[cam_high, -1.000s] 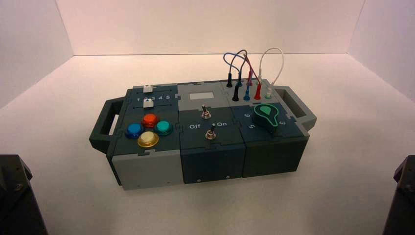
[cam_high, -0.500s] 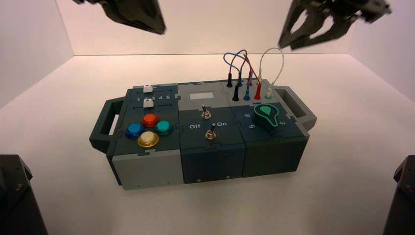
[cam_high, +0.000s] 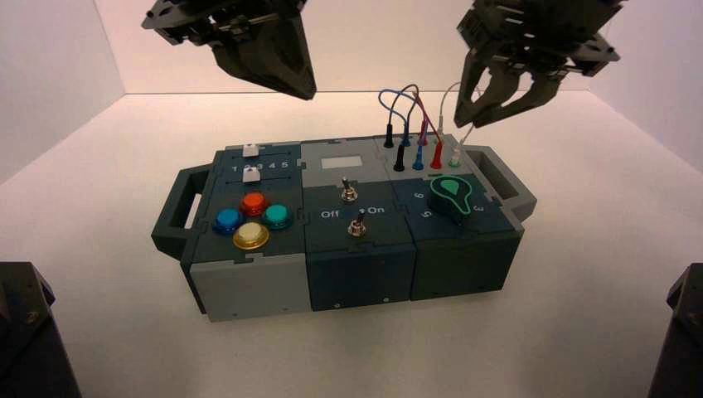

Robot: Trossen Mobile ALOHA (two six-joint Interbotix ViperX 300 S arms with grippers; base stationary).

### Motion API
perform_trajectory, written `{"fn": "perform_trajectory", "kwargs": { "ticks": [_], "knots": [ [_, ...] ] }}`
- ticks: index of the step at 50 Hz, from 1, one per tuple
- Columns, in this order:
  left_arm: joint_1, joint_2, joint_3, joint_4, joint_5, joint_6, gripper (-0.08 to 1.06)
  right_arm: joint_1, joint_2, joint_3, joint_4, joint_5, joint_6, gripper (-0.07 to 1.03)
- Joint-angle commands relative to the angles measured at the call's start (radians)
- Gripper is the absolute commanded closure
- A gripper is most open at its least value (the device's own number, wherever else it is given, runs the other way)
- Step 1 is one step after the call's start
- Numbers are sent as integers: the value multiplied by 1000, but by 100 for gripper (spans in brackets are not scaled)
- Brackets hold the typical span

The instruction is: Pull the red wire.

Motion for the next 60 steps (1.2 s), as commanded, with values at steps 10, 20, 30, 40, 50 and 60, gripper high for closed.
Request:
{"fn": "perform_trajectory", "kwargs": {
  "ticks": [10,20,30,40,50,60],
  "knots": [
    [-20,28,-57,-9,-9,-8,101,31,74,-57,5,-14,-3,57],
    [-41,49,-61,-9,-11,-6,101,31,112,-78,0,-32,-3,57],
    [-51,51,-61,-20,-11,-8,101,31,161,-101,-9,-48,-3,57],
    [-54,38,-61,-18,-9,-8,101,31,210,-118,-17,-58,-3,58],
    [-54,29,-63,-20,-9,-6,101,31,229,-123,-29,-78,-2,61],
    [-54,25,-64,-20,-9,-6,101,29,261,-138,-34,-78,-2,61]
  ]
}}
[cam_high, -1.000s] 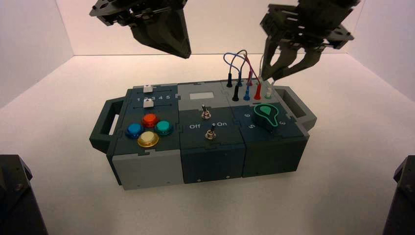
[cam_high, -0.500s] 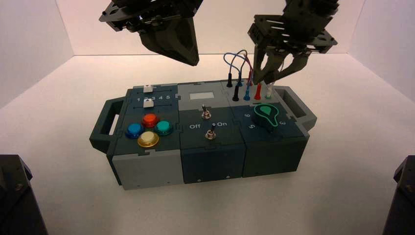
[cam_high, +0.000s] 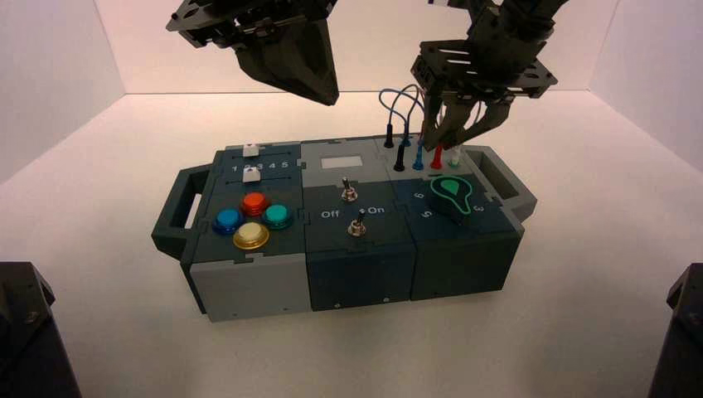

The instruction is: Pull the red wire.

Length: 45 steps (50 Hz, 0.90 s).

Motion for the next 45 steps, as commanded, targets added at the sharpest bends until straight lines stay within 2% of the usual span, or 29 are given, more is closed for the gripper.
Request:
{"fn": "perform_trajectory", "kwargs": {
  "ticks": [1,7,12,15,37,45],
  "knots": [
    [-3,-9,-32,-2,-8,-5,101,3,8,-31,-3,-8,-2,62],
    [-3,-12,-34,-2,-8,-5,101,3,26,-35,-3,-8,-2,71],
    [-2,-12,-34,-2,-9,-5,101,3,35,-35,-5,-9,0,91],
    [-3,-12,-35,-2,-9,-5,101,3,32,-35,-14,-9,3,97],
    [-3,-12,-38,-2,-6,-5,101,-2,-97,-37,-32,44,14,98],
    [-3,-12,-37,-2,-6,-5,101,-2,-77,-38,-66,11,18,98]
  ]
}}
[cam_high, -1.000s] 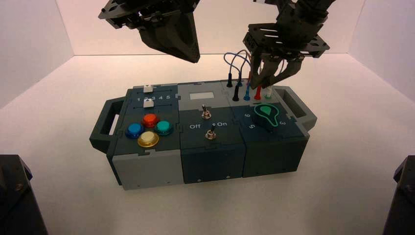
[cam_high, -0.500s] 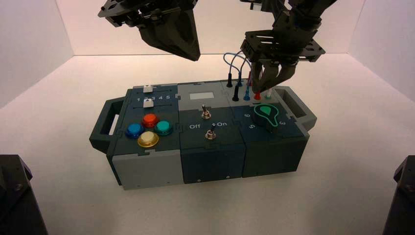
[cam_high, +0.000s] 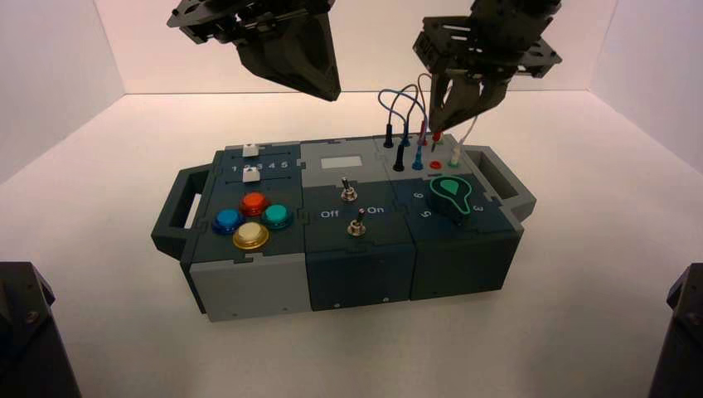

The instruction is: Pull the red wire.

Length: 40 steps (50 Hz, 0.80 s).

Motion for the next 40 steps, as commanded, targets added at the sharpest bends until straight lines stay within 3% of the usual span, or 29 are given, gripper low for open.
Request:
{"fn": "perform_trajectory", "kwargs": {
  "ticks": [1,12,17,19,28,40],
  "knots": [
    [-5,-11,-32,-2,-6,-5,101,0,2,-25,-25,-35,6,98],
    [-5,-8,-34,-2,-6,-5,101,0,58,-38,-41,-87,3,96],
    [-5,-5,-32,-2,-6,-5,101,0,66,-38,-49,-106,3,70],
    [-5,-2,-32,-2,-6,-3,101,0,67,-38,-52,-110,3,66],
    [-3,9,-32,3,-12,0,101,0,60,-38,-74,-130,2,66],
    [-5,15,-34,6,-14,2,101,0,-63,-14,-77,-104,2,65]
  ]
}}
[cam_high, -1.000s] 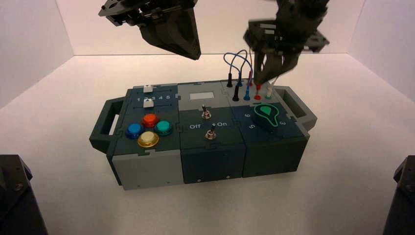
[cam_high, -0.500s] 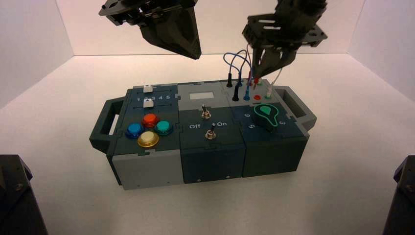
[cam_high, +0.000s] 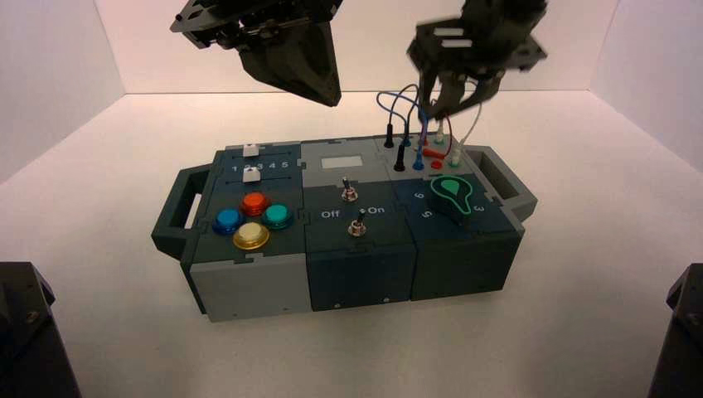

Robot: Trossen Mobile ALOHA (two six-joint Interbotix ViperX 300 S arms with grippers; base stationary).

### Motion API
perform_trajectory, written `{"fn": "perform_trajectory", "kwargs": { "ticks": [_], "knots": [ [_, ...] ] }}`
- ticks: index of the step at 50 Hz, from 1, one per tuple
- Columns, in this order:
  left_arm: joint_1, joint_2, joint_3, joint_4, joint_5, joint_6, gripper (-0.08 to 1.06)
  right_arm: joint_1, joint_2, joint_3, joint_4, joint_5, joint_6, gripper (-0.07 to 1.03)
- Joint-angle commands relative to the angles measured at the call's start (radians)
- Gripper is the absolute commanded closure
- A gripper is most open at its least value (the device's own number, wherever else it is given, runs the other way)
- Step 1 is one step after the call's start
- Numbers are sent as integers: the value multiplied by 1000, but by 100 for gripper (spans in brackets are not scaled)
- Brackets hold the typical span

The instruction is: Pull the red wire.

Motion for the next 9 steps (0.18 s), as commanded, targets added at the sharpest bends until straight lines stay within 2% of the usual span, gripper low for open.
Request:
{"fn": "perform_trajectory", "kwargs": {
  "ticks": [1,9],
  "knots": [
    [-3,-5,-32,3,-11,0,101,0,-94,0,-2,9,2,64],
    [-3,0,-35,5,-26,2,101,0,-141,-3,0,35,2,61]
  ]
}}
